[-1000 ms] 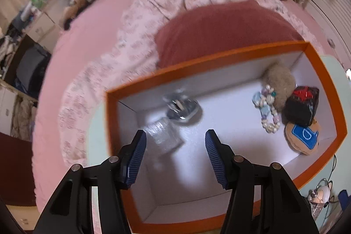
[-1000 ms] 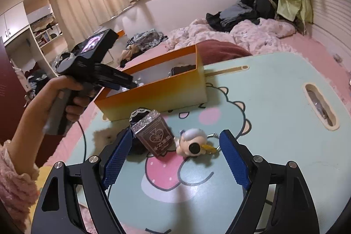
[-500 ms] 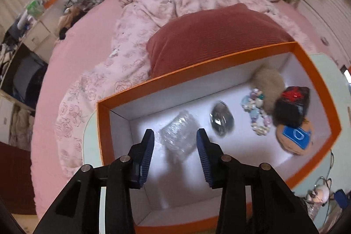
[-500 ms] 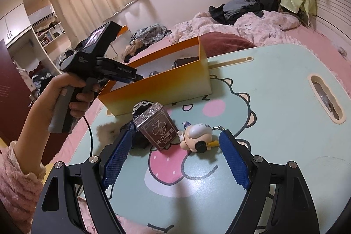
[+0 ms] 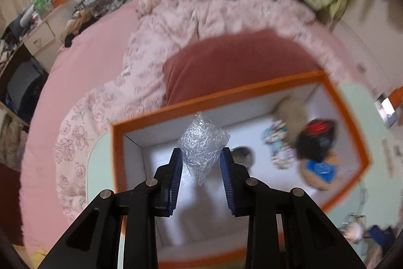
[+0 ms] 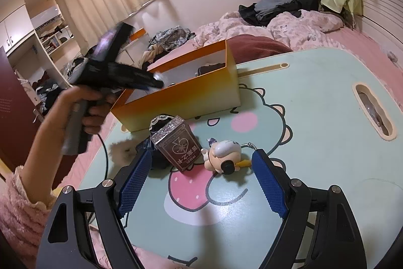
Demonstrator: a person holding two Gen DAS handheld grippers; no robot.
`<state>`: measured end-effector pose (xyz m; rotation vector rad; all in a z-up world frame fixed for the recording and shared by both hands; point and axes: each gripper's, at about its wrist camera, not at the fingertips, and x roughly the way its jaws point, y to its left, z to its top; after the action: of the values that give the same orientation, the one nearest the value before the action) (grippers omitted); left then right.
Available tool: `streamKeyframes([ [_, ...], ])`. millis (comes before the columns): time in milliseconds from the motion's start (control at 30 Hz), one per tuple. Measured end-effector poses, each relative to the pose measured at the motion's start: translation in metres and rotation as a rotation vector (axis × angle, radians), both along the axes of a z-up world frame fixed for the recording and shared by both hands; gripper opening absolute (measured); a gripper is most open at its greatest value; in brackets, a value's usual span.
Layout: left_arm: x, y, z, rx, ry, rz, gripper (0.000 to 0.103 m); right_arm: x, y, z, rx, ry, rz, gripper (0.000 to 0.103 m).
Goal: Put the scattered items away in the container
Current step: 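Grasp the clear plastic bag inside the box with the left gripper, then carry the clear plastic bag out and release it on the table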
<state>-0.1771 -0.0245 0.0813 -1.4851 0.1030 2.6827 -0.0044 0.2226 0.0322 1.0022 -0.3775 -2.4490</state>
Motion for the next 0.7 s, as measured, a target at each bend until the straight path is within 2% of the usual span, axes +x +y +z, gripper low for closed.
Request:
streamKeyframes([
  [133, 0.048, 0.002, 0.041, 0.067, 0.132, -0.045, 0.029, 0.000, -0.001, 0.000, 0.006, 0.001, 0.007, 0.082],
  [233, 0.084, 0.012, 0.044, 0.119, 0.152, -0.110, 0.029, 0.000, -0.002, 0.000, 0.007, 0.000, 0.009, 0.082],
  [367, 0.126, 0.031, 0.020, 0.194, 0.092, -0.225, 0.029, 0.000, -0.001, 0.000, 0.011, 0.001, 0.004, 0.082],
  [433, 0.136, 0.037, 0.006, 0.223, 0.057, -0.244, 0.029, 0.001, 0.000, 0.001, 0.005, 0.008, 0.003, 0.082],
  [700, 0.160, 0.029, -0.035, 0.211, 0.101, -0.156, 0.030, 0.002, 0.002, 0.001, -0.013, 0.012, -0.001, 0.082],
])
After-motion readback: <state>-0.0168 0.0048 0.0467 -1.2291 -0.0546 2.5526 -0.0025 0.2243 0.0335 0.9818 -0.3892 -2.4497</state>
